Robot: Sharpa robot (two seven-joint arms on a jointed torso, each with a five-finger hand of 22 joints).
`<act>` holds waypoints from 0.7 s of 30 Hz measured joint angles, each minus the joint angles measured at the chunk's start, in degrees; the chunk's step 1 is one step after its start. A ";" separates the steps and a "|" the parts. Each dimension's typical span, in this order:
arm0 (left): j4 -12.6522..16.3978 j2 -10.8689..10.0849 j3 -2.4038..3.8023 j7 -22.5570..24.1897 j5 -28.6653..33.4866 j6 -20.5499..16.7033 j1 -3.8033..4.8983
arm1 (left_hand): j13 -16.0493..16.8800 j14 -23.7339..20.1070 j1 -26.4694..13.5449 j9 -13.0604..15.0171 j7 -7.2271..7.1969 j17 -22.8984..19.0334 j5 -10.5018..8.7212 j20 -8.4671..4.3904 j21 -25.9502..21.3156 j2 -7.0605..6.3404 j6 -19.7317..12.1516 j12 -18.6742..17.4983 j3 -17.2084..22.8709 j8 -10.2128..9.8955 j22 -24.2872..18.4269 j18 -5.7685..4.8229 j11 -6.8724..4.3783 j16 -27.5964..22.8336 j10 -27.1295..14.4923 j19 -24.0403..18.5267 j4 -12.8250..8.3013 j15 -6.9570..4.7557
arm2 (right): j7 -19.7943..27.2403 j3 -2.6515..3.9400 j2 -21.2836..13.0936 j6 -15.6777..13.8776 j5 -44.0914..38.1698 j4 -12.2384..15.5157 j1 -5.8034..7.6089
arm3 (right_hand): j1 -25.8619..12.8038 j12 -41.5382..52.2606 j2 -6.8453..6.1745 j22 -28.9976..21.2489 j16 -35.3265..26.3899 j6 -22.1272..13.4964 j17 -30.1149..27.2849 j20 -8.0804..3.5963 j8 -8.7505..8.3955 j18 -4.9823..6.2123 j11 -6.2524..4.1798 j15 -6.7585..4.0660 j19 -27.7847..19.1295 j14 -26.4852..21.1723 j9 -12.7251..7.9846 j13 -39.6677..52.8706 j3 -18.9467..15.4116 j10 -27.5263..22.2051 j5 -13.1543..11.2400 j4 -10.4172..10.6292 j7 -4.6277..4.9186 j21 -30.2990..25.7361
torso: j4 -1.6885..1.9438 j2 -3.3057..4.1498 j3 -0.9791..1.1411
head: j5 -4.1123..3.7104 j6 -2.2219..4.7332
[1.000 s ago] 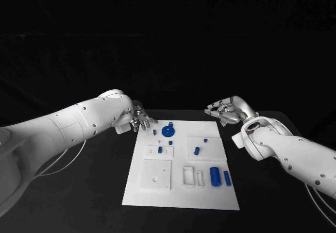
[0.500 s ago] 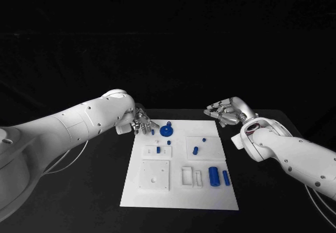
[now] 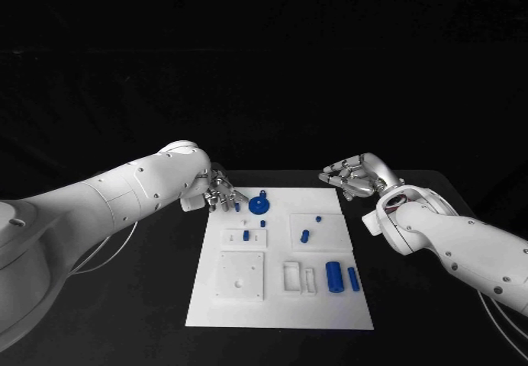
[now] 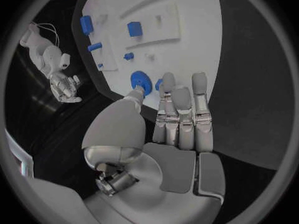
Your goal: Assemble the parts on the task board
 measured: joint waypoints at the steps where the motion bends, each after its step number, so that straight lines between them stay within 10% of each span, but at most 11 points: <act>1: -0.07 0.00 -0.01 0.00 0.00 0.02 0.00 | 0.00 0.00 0.00 0.08 0.00 0.00 0.00 0.00 0.00 0.00 0.00 0.01 0.00 0.00 0.00 0.00 0.00 0.01 0.00 0.00 0.00 0.00 | 0.00 0.00 -0.02 0.00 0.00 0.01 0.00 | 0.00 0.00 0.00 0.00 0.00 0.00 0.00 0.00 0.00 0.00 0.00 0.00 0.00 0.00 0.00 0.00 0.00 0.00 0.00 0.00 0.00 0.00 | -0.01 0.04 0.00 | -0.01 0.01; 21: -1.26 0.37 -0.04 -0.05 0.02 0.31 -0.09 | 0.58 0.00 0.23 2.09 0.00 -0.30 0.58 0.00 0.26 2.48 0.00 1.33 -1.92 -0.29 -0.01 0.00 -0.02 0.44 -0.41 0.00 -3.00 0.00 | -0.03 0.00 0.03 0.00 -0.02 0.00 0.00 | 0.00 0.00 0.00 0.00 0.00 -0.16 0.00 0.00 0.00 0.00 0.00 0.00 0.00 0.00 0.00 0.01 0.16 0.00 0.23 0.16 0.16 0.00 | -0.14 0.40 -0.08 | -0.16 -0.37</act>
